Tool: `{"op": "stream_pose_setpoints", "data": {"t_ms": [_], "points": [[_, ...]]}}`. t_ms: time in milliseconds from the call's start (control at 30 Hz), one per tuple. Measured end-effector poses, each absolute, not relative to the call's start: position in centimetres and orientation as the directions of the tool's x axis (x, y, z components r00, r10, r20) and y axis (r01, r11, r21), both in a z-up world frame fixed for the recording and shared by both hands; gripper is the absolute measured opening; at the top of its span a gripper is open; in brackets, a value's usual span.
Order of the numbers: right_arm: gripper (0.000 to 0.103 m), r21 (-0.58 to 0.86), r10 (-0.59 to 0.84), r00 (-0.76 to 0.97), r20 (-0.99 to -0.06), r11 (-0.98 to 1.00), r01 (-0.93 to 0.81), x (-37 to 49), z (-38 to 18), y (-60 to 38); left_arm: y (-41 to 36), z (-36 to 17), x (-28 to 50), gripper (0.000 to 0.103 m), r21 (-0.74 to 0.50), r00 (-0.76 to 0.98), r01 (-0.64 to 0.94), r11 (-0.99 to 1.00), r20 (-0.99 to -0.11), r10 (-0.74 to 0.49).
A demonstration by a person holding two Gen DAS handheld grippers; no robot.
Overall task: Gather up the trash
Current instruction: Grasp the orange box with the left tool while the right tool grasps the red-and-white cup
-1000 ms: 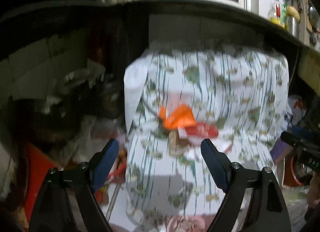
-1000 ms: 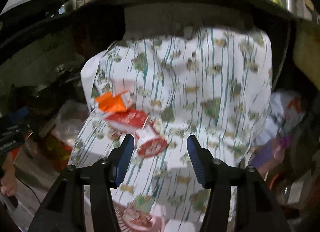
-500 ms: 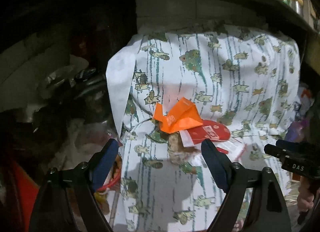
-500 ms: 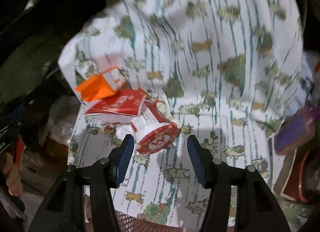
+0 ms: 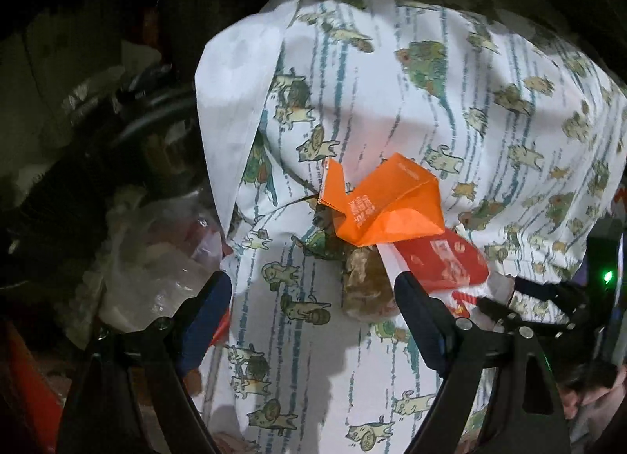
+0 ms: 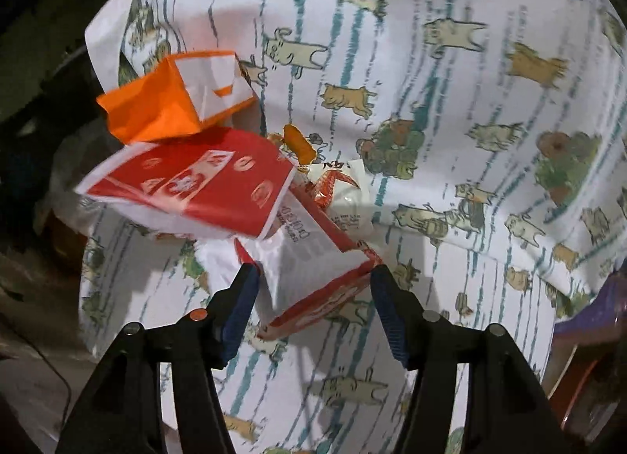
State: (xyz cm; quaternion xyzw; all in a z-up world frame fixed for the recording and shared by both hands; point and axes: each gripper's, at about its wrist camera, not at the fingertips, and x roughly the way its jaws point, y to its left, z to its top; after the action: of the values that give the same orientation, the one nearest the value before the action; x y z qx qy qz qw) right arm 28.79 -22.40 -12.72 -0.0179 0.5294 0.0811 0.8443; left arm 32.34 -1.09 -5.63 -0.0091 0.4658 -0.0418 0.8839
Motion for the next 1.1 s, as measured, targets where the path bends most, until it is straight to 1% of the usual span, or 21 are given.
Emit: {"op": "stream_pose_setpoints", "data": {"t_ms": [100,200,267,300,433,467,567,633,733,833,933,1000,1033,1067,1100], "points": [[0.06,0.091,0.148,0.38,-0.913,0.982,-0.165,29.3,-13.7,-21.9,-0.4,-6.0,33.3,0.087,-0.098,0.557,0.053,0.994,-0.823,-0.111],[0.061,0.063,0.131,0.349,-0.928,0.978,-0.201,29.3,-14.5,-21.1,-0.5,-6.4,34.3,0.087,-0.114,0.542,0.059,0.992,-0.831,-0.128],[0.061,0.049,0.117,0.354,-0.928,0.98,-0.195,29.2,-14.8,-21.0,-0.7,-6.8,34.7,0.087,-0.127,0.53,0.06,0.99,-0.836,-0.14],[0.061,0.069,0.13,0.355,-0.926,0.981,-0.181,29.1,-15.0,-21.2,-0.8,-6.9,35.0,0.087,-0.147,0.524,0.059,0.987,-0.837,-0.156],[0.061,0.177,0.202,0.353,-0.914,0.979,-0.102,29.1,-15.3,-23.1,-1.1,-6.9,35.8,0.087,-0.254,0.519,0.062,0.965,-0.817,-0.249],[0.061,0.195,0.213,0.358,-0.909,0.977,-0.086,29.2,-15.3,-23.6,-1.0,-6.9,36.1,0.087,-0.297,0.519,0.056,0.953,-0.807,-0.282],[0.061,0.252,0.248,0.374,-0.894,0.967,-0.039,29.2,-14.6,-24.9,0.2,-7.8,37.3,0.087,-0.455,0.515,-0.039,0.889,-0.772,-0.373],[0.061,0.304,0.28,0.392,-0.876,0.953,-0.002,29.1,-14.1,-25.9,0.9,-8.6,38.1,0.087,-0.511,0.51,-0.111,0.852,-0.766,-0.392],[0.061,0.362,0.307,0.426,-0.851,0.931,0.052,28.9,-13.2,-26.9,1.2,-9.7,39.2,0.087,-0.512,0.507,-0.175,0.841,-0.779,-0.369],[0.061,0.389,0.316,0.432,-0.845,0.917,0.09,29.5,-13.2,-27.9,0.9,-10.2,40.1,0.086,-0.495,0.508,-0.186,0.849,-0.787,-0.348],[0.061,0.45,0.37,0.399,-0.839,0.884,0.126,30.0,-14.2,-28.9,0.5,-10.8,40.7,0.078,-0.511,0.498,-0.179,0.84,-0.784,-0.371],[0.06,0.512,0.434,0.365,-0.824,0.846,0.15,30.5,-15.1,-29.1,-0.1,-11.3,41.1,0.069,-0.514,0.479,-0.171,0.841,-0.789,-0.385],[0.06,0.536,0.462,0.345,-0.817,0.828,0.161,30.8,-15.7,-28.5,-0.4,-11.6,41.3,0.066,-0.512,0.465,-0.166,0.843,-0.794,-0.391],[0.059,0.557,0.486,0.328,-0.81,0.813,0.171,30.9,-16.2,-28.4,-0.6,-11.9,41.4,0.055,-0.507,0.45,-0.163,0.846,-0.801,-0.394],[0.058,0.581,0.51,0.321,-0.798,0.793,0.183,30.9,-16.6,-28.4,-0.9,-12.2,41.4,0.042,-0.5,0.436,-0.159,0.851,-0.809,-0.394]]}}
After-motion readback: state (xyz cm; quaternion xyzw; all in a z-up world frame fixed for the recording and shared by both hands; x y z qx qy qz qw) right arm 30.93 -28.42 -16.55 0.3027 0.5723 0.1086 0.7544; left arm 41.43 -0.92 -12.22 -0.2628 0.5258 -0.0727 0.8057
